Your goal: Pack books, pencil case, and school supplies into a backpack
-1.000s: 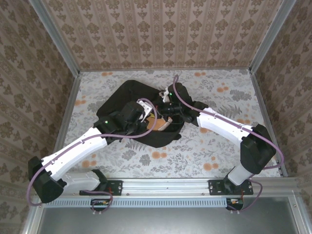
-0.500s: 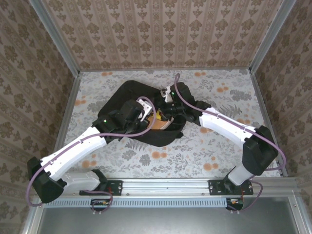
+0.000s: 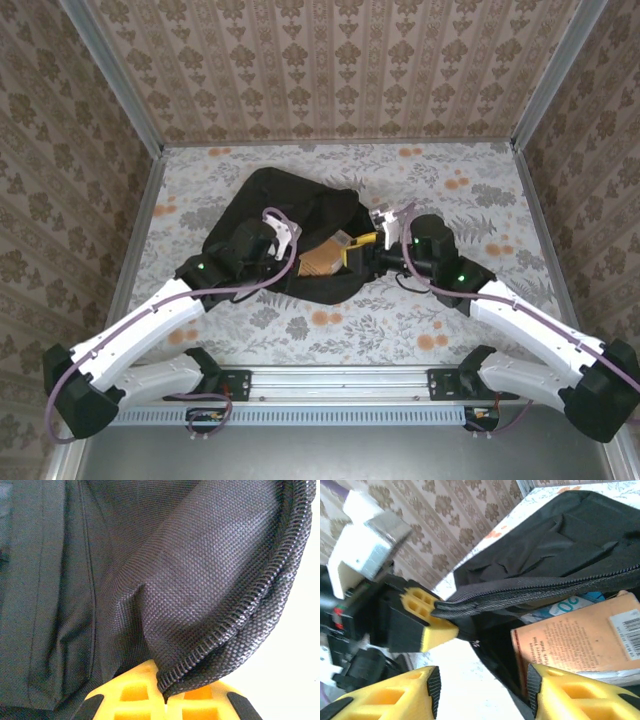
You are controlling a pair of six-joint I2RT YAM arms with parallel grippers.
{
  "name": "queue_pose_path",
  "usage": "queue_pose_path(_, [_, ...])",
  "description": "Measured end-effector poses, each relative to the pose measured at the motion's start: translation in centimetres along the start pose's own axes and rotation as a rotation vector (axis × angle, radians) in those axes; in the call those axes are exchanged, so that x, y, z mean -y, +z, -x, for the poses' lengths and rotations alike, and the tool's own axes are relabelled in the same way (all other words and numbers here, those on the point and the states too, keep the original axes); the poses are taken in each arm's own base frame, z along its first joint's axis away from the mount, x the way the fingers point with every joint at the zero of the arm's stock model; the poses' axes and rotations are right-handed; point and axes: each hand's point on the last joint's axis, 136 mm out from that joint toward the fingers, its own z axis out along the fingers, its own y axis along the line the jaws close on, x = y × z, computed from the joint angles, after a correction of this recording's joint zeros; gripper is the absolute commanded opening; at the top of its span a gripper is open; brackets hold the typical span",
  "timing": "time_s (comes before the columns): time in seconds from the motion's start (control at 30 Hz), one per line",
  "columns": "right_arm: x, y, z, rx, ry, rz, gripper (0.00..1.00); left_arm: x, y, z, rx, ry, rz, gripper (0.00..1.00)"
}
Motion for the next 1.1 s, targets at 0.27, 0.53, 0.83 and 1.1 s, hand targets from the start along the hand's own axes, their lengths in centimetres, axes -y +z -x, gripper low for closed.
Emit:
queue_pose_path(0.27, [2.1, 3.5, -2.9, -0.176, -0.36, -0.007, 0.34, 0.6, -0.9, 0.2, 0.022, -0.054, -0.056, 0.0])
queue_pose_path(0.53, [1.1, 5.8, -5.4, -0.308, -0.54, 0.051, 0.42, 0.5, -1.1, -0.3, 0.019, -0.093, -0.078, 0.0])
queue_pose_path(0.83, [0.8, 6.9, -2.3, -0.318, -0.052, 0.013, 0.39, 0.6, -0.5, -0.4, 0.027, -0.132, -0.109, 0.0])
queue_pose_path(1.1, [2.1, 6.6, -5.7, -0.399, 0.432, -0.108, 0.42, 0.2, -0.2, 0.3, 0.045, -0.199, -0.134, 0.0])
